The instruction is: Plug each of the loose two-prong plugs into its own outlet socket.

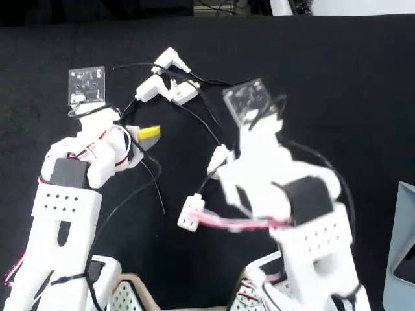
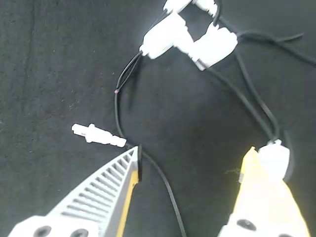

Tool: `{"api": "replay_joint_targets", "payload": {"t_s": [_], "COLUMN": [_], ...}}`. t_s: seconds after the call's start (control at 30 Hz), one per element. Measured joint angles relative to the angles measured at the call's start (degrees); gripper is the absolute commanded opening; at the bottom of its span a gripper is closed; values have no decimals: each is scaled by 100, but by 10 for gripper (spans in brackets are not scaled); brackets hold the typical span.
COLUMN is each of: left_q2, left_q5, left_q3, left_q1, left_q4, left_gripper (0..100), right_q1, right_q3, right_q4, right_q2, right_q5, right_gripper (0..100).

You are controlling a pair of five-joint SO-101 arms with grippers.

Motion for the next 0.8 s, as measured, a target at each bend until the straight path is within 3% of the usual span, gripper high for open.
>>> {"api": "replay_joint_targets", "payload": {"t_s": [0.4,0.67,0.8], "left_q2": [-1767,-1899,-2233], "left_q5": [695,651,141], "left_q3": [-237,-167,-114], "left_q1": [967,1319,1899], "left_q4": [281,281,369], "left_gripper": [321,321,321], "right_q1": [-993,-1442,-1433], "right_q3": [818,967,1073], "right_q4": [-791,-835,-835], "right_q2": [-976,-1468,-1477], "right_q5": [0,0,-9], "right_gripper": [11,11,11]}}
